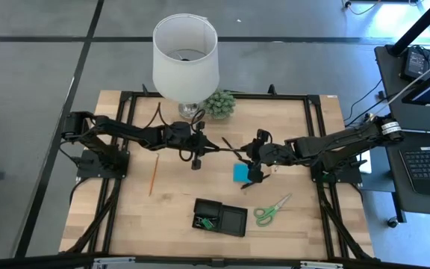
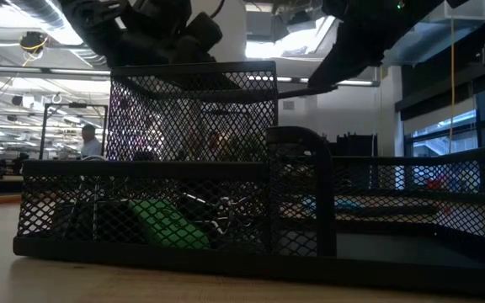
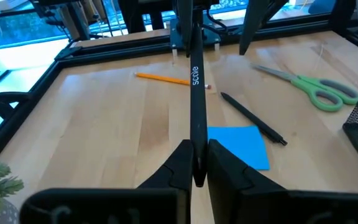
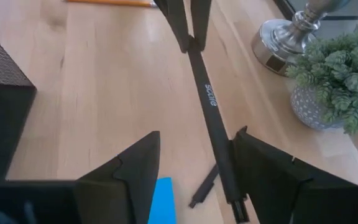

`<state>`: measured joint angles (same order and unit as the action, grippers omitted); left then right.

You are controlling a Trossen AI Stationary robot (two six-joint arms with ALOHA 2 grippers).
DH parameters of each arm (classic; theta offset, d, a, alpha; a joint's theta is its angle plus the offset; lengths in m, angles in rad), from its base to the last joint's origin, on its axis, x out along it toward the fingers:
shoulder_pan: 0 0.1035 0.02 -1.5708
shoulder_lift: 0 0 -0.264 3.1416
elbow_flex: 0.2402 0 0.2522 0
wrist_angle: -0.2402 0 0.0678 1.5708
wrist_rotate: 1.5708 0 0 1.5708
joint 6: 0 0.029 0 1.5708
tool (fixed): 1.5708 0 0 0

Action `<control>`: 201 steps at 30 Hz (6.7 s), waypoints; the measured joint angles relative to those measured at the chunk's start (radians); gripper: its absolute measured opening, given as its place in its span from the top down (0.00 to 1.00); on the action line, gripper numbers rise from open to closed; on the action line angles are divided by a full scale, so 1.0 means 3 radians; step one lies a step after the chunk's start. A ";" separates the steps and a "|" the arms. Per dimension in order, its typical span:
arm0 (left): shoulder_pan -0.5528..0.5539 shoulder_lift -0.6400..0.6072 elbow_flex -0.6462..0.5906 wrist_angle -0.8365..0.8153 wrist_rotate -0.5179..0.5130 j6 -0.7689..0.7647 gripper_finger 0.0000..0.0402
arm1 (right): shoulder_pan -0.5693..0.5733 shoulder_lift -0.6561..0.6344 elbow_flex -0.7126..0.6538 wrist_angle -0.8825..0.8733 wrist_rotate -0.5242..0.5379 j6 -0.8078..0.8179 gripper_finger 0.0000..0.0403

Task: Pick and place office supplies into organizer
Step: Put the center black pen into the desk organizer, then put the left orange pencil into the desk organizer

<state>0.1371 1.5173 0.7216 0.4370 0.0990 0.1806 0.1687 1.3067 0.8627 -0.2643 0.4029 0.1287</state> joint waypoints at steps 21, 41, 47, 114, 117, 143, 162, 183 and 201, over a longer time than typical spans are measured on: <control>0.0001 -0.0004 0.0004 0.0003 -0.0008 0.0017 0.94 | -0.0048 0.0001 -0.0001 -0.0061 0.0045 -0.0024 0.86; -0.0004 -0.0014 0.0003 -0.0398 0.0098 -0.0456 0.74 | -0.0057 0.0000 0.0401 -0.0715 0.0149 0.0121 0.86; -0.0041 -0.0178 0.0005 -0.0874 0.0405 -0.0681 0.65 | -0.0033 -0.0001 0.0933 -0.1446 -0.0013 0.0191 0.86; -0.0328 -0.0343 0.0004 -0.2812 -0.0273 -0.1443 0.68 | 0.0784 0.2583 0.3165 -0.2173 -0.1237 0.1288 0.84; -0.0328 -0.0343 0.0004 -0.2801 -0.0273 -0.1477 0.68 | 0.0784 0.2583 0.3165 -0.2173 -0.1239 0.1304 0.81; -0.0327 -0.0344 0.0004 -0.2944 -0.0265 -0.2131 0.68 | 0.0627 0.2579 0.4750 -0.3950 -0.1187 0.0746 0.63; -0.0633 -0.1005 0.0003 -0.3616 -0.0172 -0.2374 0.71 | -0.0325 0.2348 0.4712 -0.3123 -0.1214 -0.0733 0.63; -0.0554 -0.0993 0.0003 -0.3287 -0.0665 -0.1896 0.66 | -0.0625 0.0190 0.0751 0.0011 -0.1744 -0.0041 0.63; -0.0896 -0.0669 0.1194 -0.4102 -0.1432 -0.1977 0.66 | -0.0629 -0.0642 -0.0591 0.0656 -0.1750 0.0325 0.63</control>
<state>-0.1318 1.3166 1.0796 -0.7937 -0.3306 -0.4125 -0.0200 1.1141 0.6853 -0.0674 -0.1220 0.2262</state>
